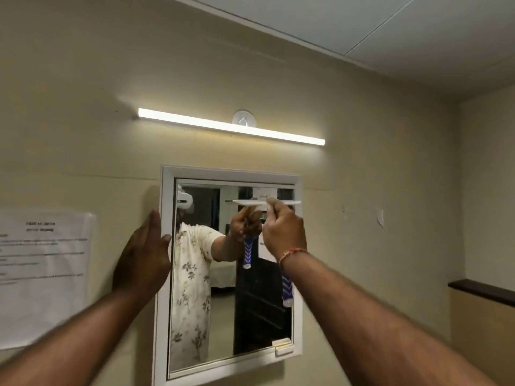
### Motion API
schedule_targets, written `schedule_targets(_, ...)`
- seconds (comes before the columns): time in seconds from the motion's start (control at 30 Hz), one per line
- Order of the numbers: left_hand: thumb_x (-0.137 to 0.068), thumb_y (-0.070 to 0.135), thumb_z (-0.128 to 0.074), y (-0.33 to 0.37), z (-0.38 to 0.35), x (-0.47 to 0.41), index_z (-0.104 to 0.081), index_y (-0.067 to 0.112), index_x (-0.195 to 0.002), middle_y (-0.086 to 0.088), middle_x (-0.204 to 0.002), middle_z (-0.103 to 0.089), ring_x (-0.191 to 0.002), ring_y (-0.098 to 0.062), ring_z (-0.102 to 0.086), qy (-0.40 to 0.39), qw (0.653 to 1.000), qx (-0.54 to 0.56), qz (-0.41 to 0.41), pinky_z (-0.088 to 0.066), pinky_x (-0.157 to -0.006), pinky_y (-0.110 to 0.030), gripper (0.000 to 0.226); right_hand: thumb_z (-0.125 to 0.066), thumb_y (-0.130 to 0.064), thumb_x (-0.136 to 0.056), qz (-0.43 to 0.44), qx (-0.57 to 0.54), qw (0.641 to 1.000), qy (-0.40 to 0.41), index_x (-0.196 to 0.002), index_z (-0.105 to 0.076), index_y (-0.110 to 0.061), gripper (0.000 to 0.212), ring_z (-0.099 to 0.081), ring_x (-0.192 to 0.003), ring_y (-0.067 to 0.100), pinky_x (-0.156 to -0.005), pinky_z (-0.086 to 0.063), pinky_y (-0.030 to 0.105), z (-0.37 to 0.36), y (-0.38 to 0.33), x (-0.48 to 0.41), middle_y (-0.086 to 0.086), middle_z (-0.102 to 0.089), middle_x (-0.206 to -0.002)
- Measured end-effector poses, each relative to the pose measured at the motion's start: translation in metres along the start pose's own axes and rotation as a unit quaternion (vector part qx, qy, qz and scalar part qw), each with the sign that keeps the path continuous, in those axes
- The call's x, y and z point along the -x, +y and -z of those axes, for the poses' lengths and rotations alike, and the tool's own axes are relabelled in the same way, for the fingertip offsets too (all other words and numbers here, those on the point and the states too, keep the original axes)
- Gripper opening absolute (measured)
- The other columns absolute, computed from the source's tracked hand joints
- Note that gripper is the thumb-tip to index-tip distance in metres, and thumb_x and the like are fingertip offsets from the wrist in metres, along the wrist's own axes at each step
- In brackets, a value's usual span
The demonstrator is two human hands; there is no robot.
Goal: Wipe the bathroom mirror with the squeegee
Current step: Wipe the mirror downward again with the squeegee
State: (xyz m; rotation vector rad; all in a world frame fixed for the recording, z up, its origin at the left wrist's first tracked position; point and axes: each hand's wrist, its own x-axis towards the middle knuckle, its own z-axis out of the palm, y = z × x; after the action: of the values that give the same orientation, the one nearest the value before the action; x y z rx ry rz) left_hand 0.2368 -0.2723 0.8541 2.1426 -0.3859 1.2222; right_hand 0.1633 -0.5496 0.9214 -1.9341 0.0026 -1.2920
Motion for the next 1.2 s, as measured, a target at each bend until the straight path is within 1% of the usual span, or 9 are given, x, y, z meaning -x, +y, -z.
schedule_targets(0.1,-0.114,0.017,-0.054,0.006,-0.004,-0.006,-0.025,0.015,-0.177,-0.029,-0.153,-0.06,-0.132,-0.052,-0.063,0.012,0.999,0.018,0.027,-0.057,-0.098,-0.059,0.069,-0.052,-0.032,-0.113,0.014,0.018,1.0,0.011,-0.143,-0.068,-0.028,0.034,-0.072,-0.119,0.02,-0.103,-0.06,0.039,0.002,-0.015,-0.03,-0.001,-0.075,-0.135)
schedule_targets(0.27,-0.112,0.015,-0.062,-0.002,-0.022,0.003,-0.042,0.007,-0.17,-0.033,-0.137,-0.07,-0.118,-0.056,-0.069,0.047,0.996,0.066,0.029,-0.06,-0.09,-0.06,0.062,-0.054,-0.031,-0.113,0.012,0.011,1.0,-0.003,-0.144,-0.067,-0.028,0.034,-0.069,-0.126,0.018,-0.106,-0.058,0.035,-0.009,-0.015,-0.044,-0.002,-0.073,-0.139)
schedule_targets(0.43,-0.107,0.011,-0.069,-0.008,-0.024,0.005,-0.049,0.004,-0.165,-0.031,-0.126,-0.075,-0.106,-0.055,-0.075,0.059,0.996,0.073,-0.009,-0.064,-0.082,-0.06,0.062,-0.054,-0.029,-0.113,0.007,0.007,1.0,0.003,-0.145,-0.066,-0.029,0.034,-0.069,-0.125,0.017,-0.104,-0.057,0.032,-0.023,-0.009,-0.047,-0.003,-0.074,-0.137)
schedule_targets(0.63,-0.112,0.02,-0.061,-0.007,-0.021,0.006,-0.043,0.011,-0.17,-0.027,-0.143,-0.071,-0.125,-0.051,-0.071,0.067,0.993,0.097,0.012,-0.061,-0.099,-0.058,0.061,-0.055,-0.029,-0.112,0.007,0.023,1.0,0.012,-0.145,-0.067,-0.028,0.035,-0.068,-0.128,0.02,-0.104,-0.054,0.03,-0.025,-0.008,-0.055,-0.003,-0.073,-0.14)
schedule_targets(0.87,-0.115,0.021,-0.058,-0.003,-0.023,0.011,-0.044,0.012,-0.17,-0.025,-0.151,-0.068,-0.129,-0.051,-0.07,0.069,0.988,0.134,0.042,-0.06,-0.102,-0.058,0.058,-0.054,-0.029,-0.113,-0.003,0.028,1.0,0.011,-0.148,-0.065,-0.027,0.037,-0.069,-0.126,0.019,-0.096,-0.049,0.024,-0.029,-0.005,-0.05,-0.002,-0.073,-0.14)
schedule_targets(0.93,-0.115,0.02,-0.057,-0.004,-0.028,0.016,-0.045,0.011,-0.17,-0.024,-0.153,-0.067,-0.13,-0.051,-0.07,0.076,0.985,0.147,0.041,-0.061,-0.103,-0.058,0.057,-0.054,-0.029,-0.112,-0.012,0.027,1.0,0.008,-0.148,-0.064,-0.027,0.037,-0.07,-0.119,0.015,-0.092,-0.049,0.022,-0.03,0.002,-0.046,-0.003,-0.074,-0.138)
schedule_targets(1.03,-0.115,0.022,-0.056,-0.008,-0.037,0.029,-0.045,0.013,-0.17,-0.021,-0.158,-0.064,-0.133,-0.05,-0.069,0.086,0.981,0.165,0.051,-0.059,-0.104,-0.056,0.056,-0.054,-0.03,-0.111,-0.024,0.017,1.0,-0.01,-0.149,-0.063,-0.032,0.039,-0.064,-0.092,0.0,-0.075,-0.049,0.015,-0.031,0.017,-0.033,-0.007,-0.075,-0.129)
schedule_targets(1.13,-0.115,0.021,-0.056,-0.014,-0.046,0.045,-0.045,0.015,-0.17,-0.02,-0.157,-0.065,-0.132,-0.05,-0.069,0.093,0.979,0.173,0.061,-0.059,-0.102,-0.054,0.056,-0.054,-0.032,-0.111,-0.04,-0.017,0.999,-0.029,-0.147,-0.063,-0.04,0.037,-0.067,-0.092,-0.001,-0.075,-0.06,0.021,-0.034,0.038,-0.009,-0.019,-0.069,-0.113)
schedule_targets(1.2,-0.115,0.019,-0.057,-0.02,-0.053,0.057,-0.045,0.013,-0.17,-0.021,-0.158,-0.064,-0.134,-0.049,-0.068,0.096,0.978,0.174,0.059,-0.058,-0.105,-0.053,0.056,-0.053,-0.037,-0.112,-0.054,-0.027,0.998,-0.031,-0.145,-0.064,-0.044,0.035,-0.066,-0.09,-0.005,-0.074,-0.057,0.016,-0.036,0.052,0.014,-0.025,-0.064,-0.108)
